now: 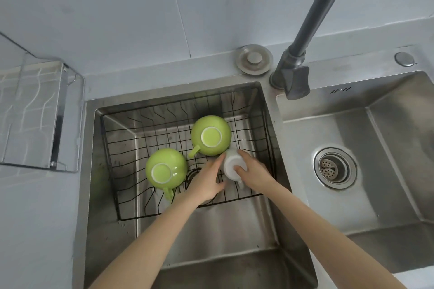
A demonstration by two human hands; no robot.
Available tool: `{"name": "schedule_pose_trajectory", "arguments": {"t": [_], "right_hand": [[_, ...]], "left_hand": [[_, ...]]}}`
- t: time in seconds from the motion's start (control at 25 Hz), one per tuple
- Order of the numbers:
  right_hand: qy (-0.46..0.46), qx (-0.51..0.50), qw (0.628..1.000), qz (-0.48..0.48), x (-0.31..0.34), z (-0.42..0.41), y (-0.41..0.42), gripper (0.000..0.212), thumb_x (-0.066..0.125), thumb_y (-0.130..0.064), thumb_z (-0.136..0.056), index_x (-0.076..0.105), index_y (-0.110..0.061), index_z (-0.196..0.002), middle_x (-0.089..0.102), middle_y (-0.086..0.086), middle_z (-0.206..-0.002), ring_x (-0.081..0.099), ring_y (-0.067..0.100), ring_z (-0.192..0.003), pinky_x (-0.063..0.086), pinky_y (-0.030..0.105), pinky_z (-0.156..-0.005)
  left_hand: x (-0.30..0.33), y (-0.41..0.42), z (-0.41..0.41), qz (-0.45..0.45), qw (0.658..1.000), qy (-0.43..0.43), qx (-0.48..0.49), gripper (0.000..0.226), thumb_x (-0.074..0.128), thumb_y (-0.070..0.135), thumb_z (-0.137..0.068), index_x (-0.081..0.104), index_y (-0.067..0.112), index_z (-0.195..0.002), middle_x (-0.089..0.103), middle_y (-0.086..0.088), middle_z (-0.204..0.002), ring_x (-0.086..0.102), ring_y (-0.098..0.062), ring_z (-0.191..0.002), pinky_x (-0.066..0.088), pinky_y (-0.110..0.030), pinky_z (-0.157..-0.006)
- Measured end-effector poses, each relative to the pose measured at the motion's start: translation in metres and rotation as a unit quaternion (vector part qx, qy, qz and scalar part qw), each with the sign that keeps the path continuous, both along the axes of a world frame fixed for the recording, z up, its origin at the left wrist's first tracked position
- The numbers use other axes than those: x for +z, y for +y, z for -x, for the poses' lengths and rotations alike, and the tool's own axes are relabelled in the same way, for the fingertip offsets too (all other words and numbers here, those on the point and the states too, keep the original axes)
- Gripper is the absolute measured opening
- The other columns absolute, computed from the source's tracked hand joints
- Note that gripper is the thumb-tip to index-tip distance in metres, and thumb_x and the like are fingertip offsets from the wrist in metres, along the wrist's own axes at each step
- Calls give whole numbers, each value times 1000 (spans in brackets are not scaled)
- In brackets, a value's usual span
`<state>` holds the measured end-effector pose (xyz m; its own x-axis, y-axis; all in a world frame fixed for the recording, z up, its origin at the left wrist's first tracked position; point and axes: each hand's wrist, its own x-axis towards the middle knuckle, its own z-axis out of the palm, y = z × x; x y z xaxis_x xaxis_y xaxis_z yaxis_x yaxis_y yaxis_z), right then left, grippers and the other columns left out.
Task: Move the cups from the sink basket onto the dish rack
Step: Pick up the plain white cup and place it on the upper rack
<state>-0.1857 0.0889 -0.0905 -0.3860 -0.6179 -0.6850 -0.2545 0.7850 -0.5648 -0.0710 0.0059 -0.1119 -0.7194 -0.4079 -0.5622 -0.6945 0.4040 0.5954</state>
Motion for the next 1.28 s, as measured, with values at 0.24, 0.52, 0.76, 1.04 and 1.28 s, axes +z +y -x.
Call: {"name": "schedule_pose_trajectory", "arguments": {"t": [0.24,0.52,0.76,1.04,1.28], "right_hand": [[-4,-54,998,30,-3,2,2,50,46,-19,-94,33,-17,-142,46,11,-144,44,27,-130,35,28,-106],[-4,-61,998,32,5,-1,5,50,48,-20,-93,35,-18,-141,50,11,-140,43,28,-129,35,28,-106],[27,23,999,28,33,0,9,48,39,-19,-95,33,-20,-142,49,11,-141,45,30,-127,37,31,-103],[50,116,990,67,84,7,27,52,39,-12,-92,35,-30,-141,55,3,-137,52,25,-120,39,29,-103],[92,117,980,135,119,-17,39,62,59,-13,-83,37,-28,-139,62,0,-125,62,19,-111,46,30,-100]], "left_hand": [[-15,4,5,-4,997,33,66,73,64,13,-80,25,18,-141,39,-15,-140,46,-29,-124,45,-41,-99],[-8,4,0,17,998,37,53,73,66,20,-79,26,21,-141,40,-11,-137,47,-26,-121,45,-38,-96],[15,1,-13,-11,995,93,43,77,72,22,-74,31,17,-139,38,-5,-142,44,-21,-126,36,-33,-108],[59,2,-28,-32,984,165,58,77,75,13,-70,36,22,-136,38,4,-127,55,-25,-109,50,-39,-94],[97,7,-47,-3,975,214,66,74,75,19,-71,38,25,-135,37,9,-122,58,-14,-100,44,-16,-80]]}}
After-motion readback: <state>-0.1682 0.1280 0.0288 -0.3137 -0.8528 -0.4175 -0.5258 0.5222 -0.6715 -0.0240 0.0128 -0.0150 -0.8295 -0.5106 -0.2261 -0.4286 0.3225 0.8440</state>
